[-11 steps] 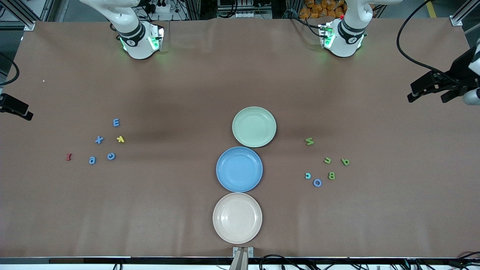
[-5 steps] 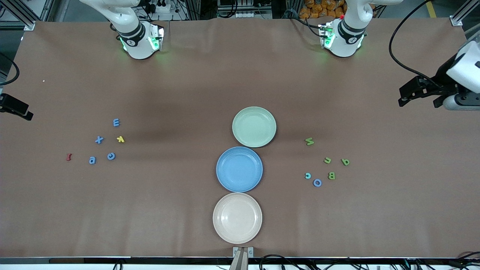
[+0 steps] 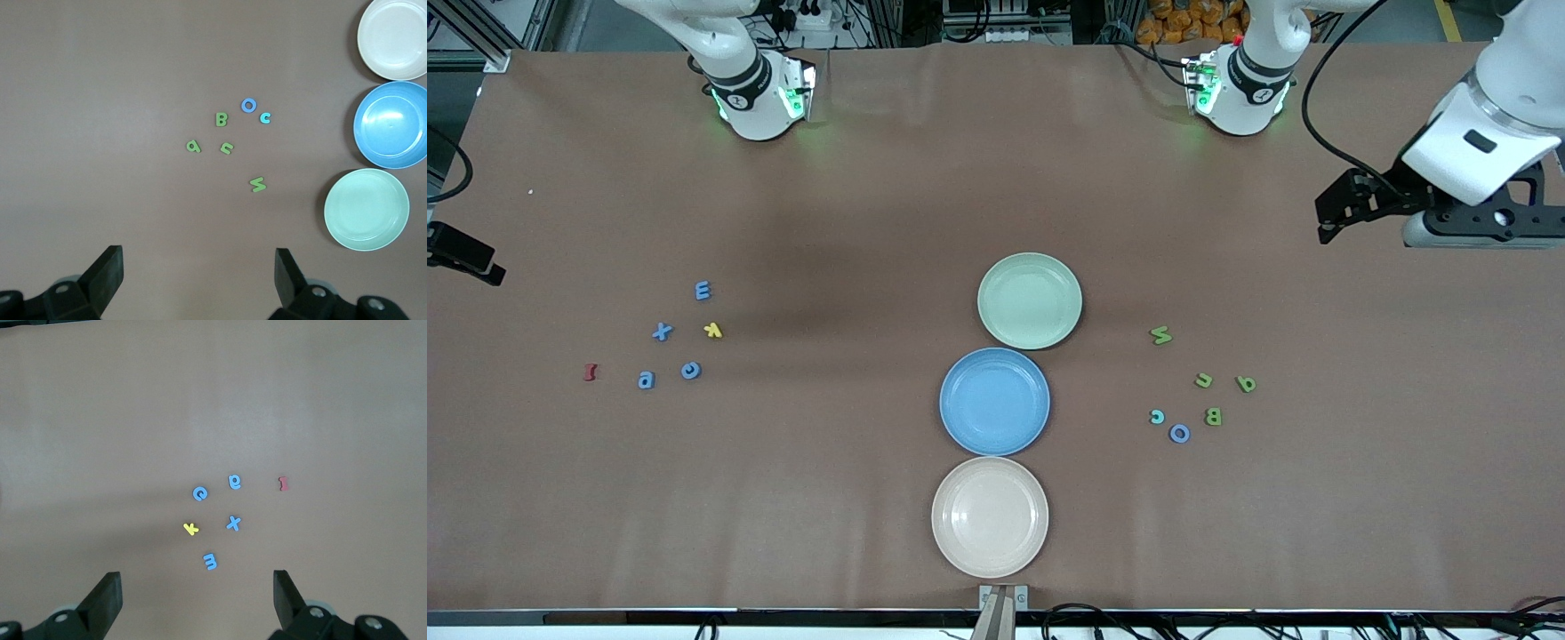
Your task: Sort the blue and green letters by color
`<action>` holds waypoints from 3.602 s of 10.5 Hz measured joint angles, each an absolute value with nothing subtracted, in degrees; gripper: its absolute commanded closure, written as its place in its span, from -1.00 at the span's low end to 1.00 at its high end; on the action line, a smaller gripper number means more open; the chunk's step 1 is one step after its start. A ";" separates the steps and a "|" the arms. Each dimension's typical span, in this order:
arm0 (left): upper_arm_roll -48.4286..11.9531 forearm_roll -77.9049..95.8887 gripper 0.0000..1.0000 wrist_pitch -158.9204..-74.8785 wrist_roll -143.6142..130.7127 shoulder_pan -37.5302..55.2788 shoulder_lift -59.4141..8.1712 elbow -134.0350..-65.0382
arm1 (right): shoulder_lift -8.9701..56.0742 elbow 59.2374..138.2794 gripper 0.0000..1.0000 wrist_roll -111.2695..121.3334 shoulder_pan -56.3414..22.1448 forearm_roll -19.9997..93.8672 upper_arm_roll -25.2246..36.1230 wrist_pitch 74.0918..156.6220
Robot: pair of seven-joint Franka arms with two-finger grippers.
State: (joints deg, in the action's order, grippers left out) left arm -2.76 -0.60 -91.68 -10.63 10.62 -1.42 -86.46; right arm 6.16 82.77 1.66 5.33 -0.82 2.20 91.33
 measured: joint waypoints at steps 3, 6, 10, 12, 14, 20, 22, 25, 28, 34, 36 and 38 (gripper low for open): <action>-2.91 -0.73 -1.00 -91.61 -10.16 10.03 -0.75 -86.33 | 6.16 82.77 -1.00 1.66 5.34 -0.82 2.20 91.33; -2.83 -0.73 -1.00 -91.33 -7.56 9.74 0.32 -86.29 | 6.16 82.78 -1.00 1.66 5.34 -0.82 2.21 91.33; -2.83 -0.73 -1.00 -91.27 -7.43 9.73 0.42 -86.30 | 6.16 82.78 -1.00 1.66 5.34 -0.82 2.21 91.33; -2.83 -0.73 -1.00 -91.26 -7.43 9.73 0.42 -86.30 | 6.16 82.78 -1.00 1.66 5.34 -0.82 2.21 91.33; -2.79 -0.73 -1.00 -91.13 -7.43 9.69 0.27 -86.46 | 6.16 82.77 -1.00 1.66 5.34 -0.82 2.21 91.33; -2.75 0.83 -1.00 -94.38 -7.88 8.97 -7.16 -89.48 | 6.17 82.77 -1.00 1.66 5.34 -0.82 2.22 91.32; -2.87 1.16 -1.00 -99.45 -8.17 9.06 -8.42 -92.75 | 6.22 82.77 -1.00 1.64 5.42 -0.82 2.31 91.28; -2.90 1.19 -1.00 -106.09 -8.94 9.13 -9.99 -97.07 | 6.83 82.88 -1.00 1.62 6.88 -0.88 2.73 91.36; -2.77 1.19 -1.00 -108.48 -9.33 8.85 -13.73 -97.59 | 7.69 82.89 -1.00 1.62 8.79 -0.86 2.91 91.40; -2.67 1.19 -1.00 -115.73 -15.73 6.10 -17.31 -101.38 | 11.13 83.34 -1.00 1.65 9.50 -0.69 2.76 91.10; -2.69 0.44 -1.00 -119.15 -19.03 6.17 -18.10 -103.89 | 12.87 83.35 -1.00 1.65 9.49 -0.13 2.71 91.20; -2.67 -0.07 -1.00 -121.09 -20.60 6.14 -19.87 -104.48 | 14.71 83.42 -1.00 2.27 9.49 2.59 2.64 91.61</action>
